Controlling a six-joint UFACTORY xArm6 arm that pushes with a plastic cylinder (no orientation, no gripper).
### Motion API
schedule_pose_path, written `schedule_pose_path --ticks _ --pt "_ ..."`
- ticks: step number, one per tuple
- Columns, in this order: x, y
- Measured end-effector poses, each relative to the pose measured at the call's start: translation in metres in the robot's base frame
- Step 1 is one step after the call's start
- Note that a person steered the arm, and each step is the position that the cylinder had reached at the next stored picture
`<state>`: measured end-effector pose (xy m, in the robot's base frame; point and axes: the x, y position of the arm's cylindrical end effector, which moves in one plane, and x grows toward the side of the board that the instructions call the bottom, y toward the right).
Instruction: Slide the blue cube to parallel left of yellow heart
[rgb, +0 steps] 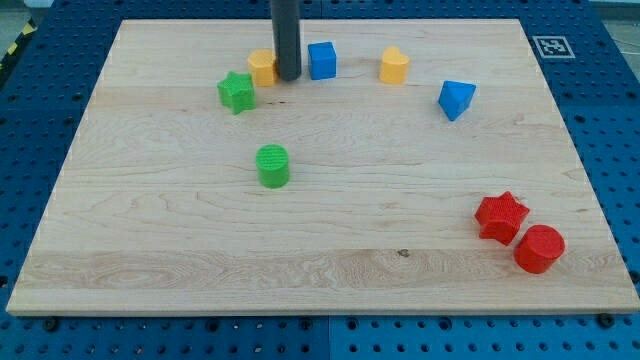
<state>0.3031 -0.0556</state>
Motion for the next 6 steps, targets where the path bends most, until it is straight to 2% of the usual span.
schedule_pose_path --ticks 1,2,4,6 --pt "-0.030 -0.008" --pt "-0.038 0.002" --pt "-0.034 0.034" --pt "-0.022 0.040"
